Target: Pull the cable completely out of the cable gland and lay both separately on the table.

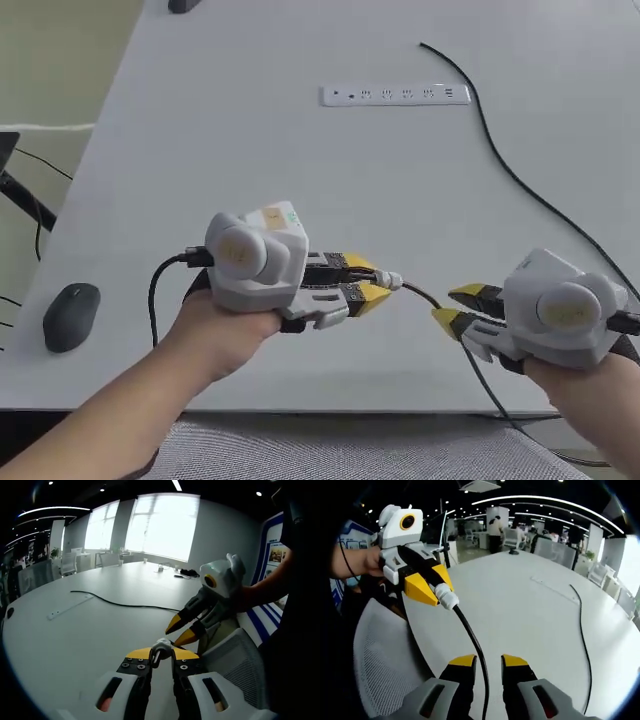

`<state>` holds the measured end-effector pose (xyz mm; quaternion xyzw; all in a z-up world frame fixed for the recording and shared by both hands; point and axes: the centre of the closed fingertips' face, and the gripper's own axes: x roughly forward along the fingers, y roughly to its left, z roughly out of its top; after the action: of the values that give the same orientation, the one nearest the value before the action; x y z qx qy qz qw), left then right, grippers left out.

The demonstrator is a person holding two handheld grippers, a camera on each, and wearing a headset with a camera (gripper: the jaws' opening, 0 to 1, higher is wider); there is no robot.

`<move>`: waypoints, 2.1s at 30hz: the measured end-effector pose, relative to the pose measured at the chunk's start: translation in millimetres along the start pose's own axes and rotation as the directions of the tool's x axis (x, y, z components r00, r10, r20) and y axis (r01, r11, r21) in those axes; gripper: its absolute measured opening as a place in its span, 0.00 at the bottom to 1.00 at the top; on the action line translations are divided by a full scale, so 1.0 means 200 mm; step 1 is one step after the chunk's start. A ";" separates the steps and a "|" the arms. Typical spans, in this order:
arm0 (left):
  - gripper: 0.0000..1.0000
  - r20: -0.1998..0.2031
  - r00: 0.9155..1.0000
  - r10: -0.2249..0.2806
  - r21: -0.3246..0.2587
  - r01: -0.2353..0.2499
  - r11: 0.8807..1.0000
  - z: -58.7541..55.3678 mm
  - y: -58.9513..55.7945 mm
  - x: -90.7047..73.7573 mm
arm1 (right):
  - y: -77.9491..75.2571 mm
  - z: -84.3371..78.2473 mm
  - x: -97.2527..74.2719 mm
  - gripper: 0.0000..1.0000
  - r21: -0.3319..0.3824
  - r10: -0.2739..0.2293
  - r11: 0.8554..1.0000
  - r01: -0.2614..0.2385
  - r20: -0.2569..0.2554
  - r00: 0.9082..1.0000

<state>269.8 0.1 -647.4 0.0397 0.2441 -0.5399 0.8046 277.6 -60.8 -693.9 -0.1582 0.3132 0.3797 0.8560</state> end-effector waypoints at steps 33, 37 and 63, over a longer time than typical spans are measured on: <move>0.15 0.010 1.000 -0.017 -0.020 0.017 1.000 0.00 -0.02 0.01 | 0.18 0.21 0.04 0.01 -0.336 0.104 0.939 -0.079 0.057 0.993; 0.15 0.009 1.000 -0.017 -0.019 0.017 1.000 -0.01 -0.02 0.01 | 0.18 0.21 0.05 0.00 -0.332 0.100 0.940 -0.074 0.061 0.993; 0.15 0.025 1.000 -0.012 -0.028 0.013 1.000 0.01 0.01 0.01 | 0.07 0.03 0.05 0.00 -0.102 0.069 0.992 -0.070 -0.017 0.997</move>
<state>272.3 -2.2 -646.1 0.0200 0.2419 -0.5419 0.8046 274.9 -42.3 -696.1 -0.1932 0.3044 0.4238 0.8309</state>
